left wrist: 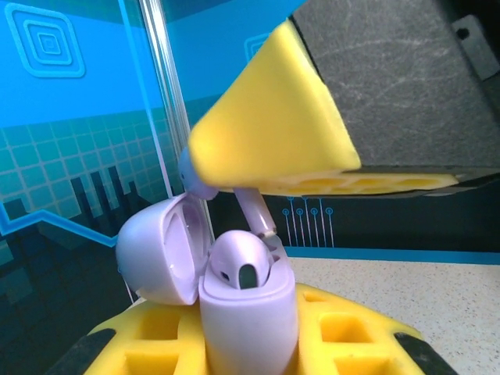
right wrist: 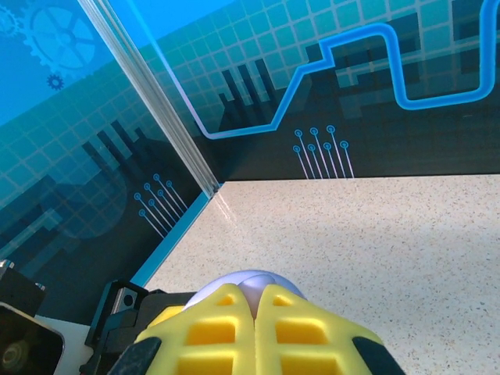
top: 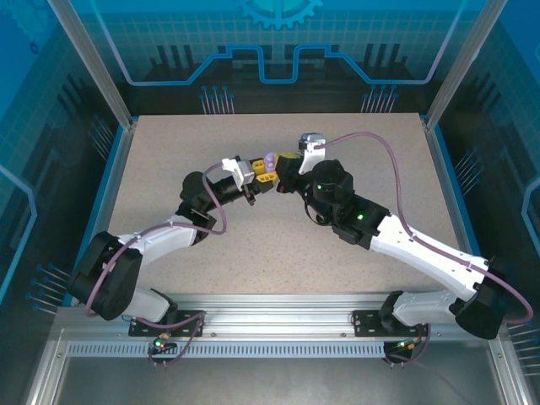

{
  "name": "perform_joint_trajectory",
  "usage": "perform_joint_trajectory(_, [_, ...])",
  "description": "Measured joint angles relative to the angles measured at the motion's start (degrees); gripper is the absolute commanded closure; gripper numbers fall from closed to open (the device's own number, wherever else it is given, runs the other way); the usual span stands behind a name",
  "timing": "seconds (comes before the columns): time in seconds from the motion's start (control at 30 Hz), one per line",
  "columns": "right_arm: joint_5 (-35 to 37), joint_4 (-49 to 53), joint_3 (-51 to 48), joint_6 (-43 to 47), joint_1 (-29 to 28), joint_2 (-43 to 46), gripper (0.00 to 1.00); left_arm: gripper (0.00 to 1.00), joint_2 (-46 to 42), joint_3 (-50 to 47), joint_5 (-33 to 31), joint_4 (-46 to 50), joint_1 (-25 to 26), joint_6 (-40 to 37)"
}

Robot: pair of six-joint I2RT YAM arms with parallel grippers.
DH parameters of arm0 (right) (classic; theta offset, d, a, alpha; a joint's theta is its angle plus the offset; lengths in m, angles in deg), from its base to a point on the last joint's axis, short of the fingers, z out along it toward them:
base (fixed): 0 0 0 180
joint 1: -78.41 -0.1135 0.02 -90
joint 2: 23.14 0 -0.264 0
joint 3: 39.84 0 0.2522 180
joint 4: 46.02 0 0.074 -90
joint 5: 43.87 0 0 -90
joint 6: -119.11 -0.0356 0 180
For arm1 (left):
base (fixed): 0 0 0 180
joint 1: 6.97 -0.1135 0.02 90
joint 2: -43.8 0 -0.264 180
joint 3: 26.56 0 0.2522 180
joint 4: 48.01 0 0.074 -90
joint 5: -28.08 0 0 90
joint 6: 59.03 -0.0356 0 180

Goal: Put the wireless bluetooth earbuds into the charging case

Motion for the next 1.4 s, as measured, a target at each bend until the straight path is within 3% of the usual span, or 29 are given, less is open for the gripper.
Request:
perform_joint_trajectory(0.83, [1.7,-1.8,-1.4,0.7,0.0,-2.7,0.97,1.0,-0.6,0.6,-1.0,4.3,-0.5,0.6])
perform_joint_trajectory(1.03, [2.4,-1.3,-1.1,0.7,0.0,-3.1,0.74,1.0,-0.6,0.6,-1.0,5.2,-0.6,0.5])
perform_joint_trajectory(1.4, [2.2,7.8,3.9,-0.3,0.0,-0.4,0.45,1.0,-0.6,0.7,-0.2,1.9,0.0,0.6])
